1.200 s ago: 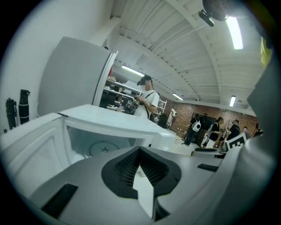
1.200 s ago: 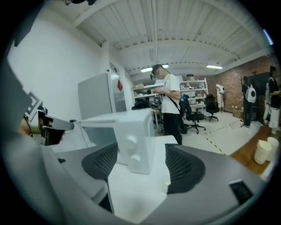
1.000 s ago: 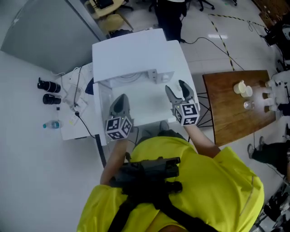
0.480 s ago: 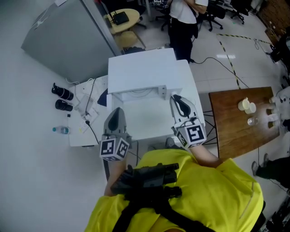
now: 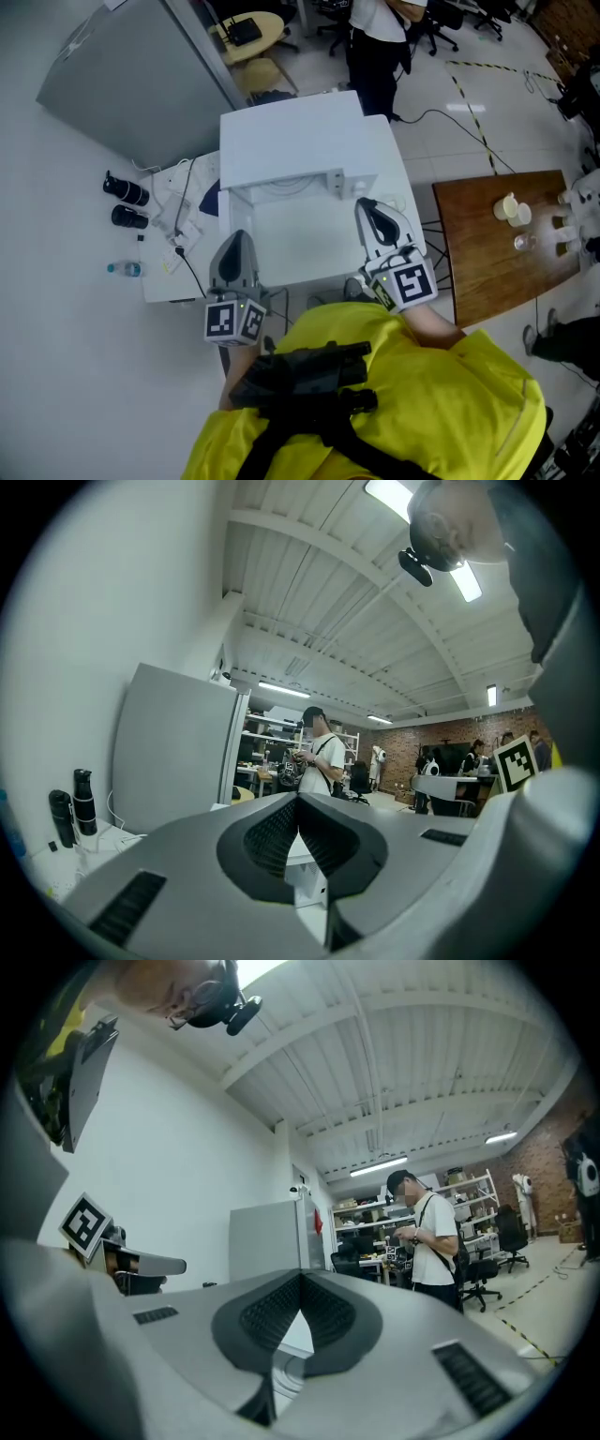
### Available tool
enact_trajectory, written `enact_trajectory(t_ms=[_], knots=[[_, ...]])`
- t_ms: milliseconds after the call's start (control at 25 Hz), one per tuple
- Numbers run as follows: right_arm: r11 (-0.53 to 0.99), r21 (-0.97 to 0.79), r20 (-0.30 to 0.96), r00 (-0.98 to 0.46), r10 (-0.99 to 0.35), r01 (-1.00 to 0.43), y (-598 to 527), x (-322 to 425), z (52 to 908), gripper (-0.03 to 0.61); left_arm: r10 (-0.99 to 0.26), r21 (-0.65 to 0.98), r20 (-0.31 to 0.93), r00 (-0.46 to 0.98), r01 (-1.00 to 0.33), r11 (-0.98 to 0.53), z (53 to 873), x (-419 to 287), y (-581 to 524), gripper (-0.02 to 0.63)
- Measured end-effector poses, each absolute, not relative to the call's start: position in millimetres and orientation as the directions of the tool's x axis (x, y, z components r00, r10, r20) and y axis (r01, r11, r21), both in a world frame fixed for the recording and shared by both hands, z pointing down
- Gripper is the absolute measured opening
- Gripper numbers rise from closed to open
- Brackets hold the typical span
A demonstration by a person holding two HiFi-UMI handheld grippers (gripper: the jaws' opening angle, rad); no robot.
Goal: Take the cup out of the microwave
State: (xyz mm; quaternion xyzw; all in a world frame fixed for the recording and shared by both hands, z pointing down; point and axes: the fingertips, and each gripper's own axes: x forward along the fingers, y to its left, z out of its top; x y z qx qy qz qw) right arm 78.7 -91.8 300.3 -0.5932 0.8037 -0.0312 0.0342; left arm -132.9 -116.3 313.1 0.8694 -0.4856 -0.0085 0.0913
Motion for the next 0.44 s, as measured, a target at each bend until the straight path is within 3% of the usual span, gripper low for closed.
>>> enact_trajectory(t_ms=[440], knots=[[0.298, -0.086, 0.010, -0.300, -0.954, -0.951, -88.7, 70.0, 307.0, 0.005, -0.824, 0.164, 0.068, 0.563, -0.821, -0.547, 309.5, -127.2, -120.5, 0.000]])
